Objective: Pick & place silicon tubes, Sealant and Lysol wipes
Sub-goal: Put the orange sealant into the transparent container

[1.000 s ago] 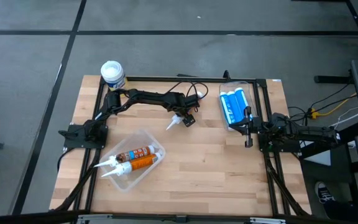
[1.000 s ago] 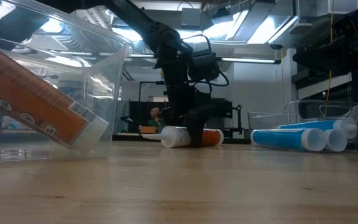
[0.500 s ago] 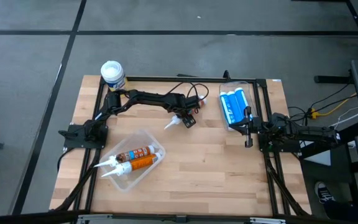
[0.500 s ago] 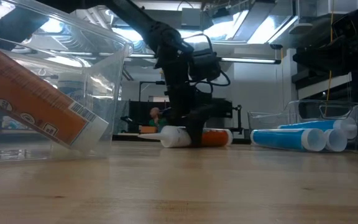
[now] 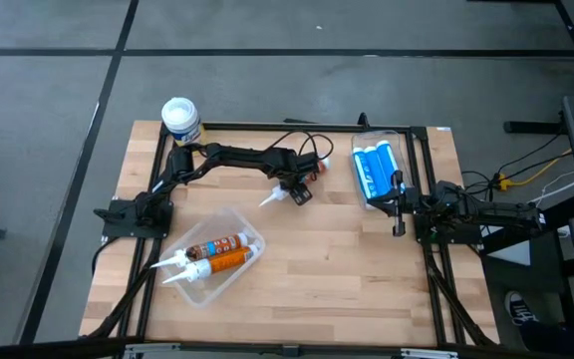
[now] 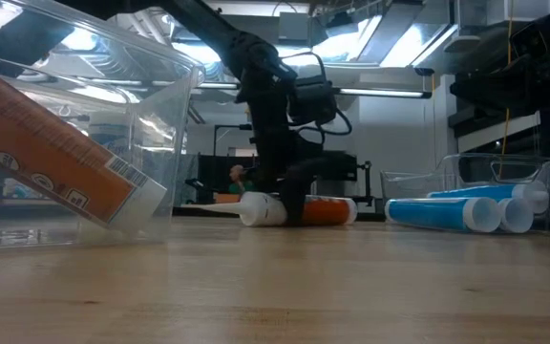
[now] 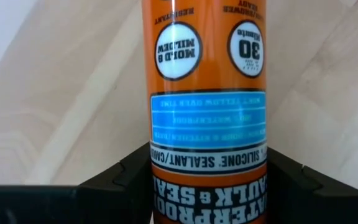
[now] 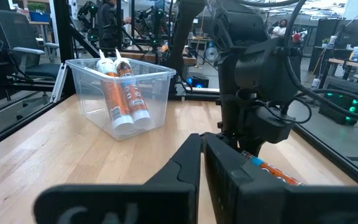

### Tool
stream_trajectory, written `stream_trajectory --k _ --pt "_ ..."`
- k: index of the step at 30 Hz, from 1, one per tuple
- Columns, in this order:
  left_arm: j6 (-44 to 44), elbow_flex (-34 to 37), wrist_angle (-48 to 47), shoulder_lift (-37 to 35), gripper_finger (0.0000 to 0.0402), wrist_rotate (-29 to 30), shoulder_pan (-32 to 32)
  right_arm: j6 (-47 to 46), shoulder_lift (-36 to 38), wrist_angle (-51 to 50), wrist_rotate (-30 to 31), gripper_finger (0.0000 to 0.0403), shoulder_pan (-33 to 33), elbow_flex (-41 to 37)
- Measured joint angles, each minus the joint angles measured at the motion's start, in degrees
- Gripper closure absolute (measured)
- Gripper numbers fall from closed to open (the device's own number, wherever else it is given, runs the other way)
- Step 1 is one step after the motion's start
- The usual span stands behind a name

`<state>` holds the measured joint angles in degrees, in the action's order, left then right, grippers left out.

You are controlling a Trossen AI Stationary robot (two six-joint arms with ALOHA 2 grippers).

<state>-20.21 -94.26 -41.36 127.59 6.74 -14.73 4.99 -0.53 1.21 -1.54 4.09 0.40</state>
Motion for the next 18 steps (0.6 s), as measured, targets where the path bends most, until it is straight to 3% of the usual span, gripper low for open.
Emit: stream_trajectory --k 18 --pt "5.1 0.1 -3.2 0.0 0.0198 -7.4 0.4 0.0 0.0 0.0 0.0 0.0378 0.0 0.0"
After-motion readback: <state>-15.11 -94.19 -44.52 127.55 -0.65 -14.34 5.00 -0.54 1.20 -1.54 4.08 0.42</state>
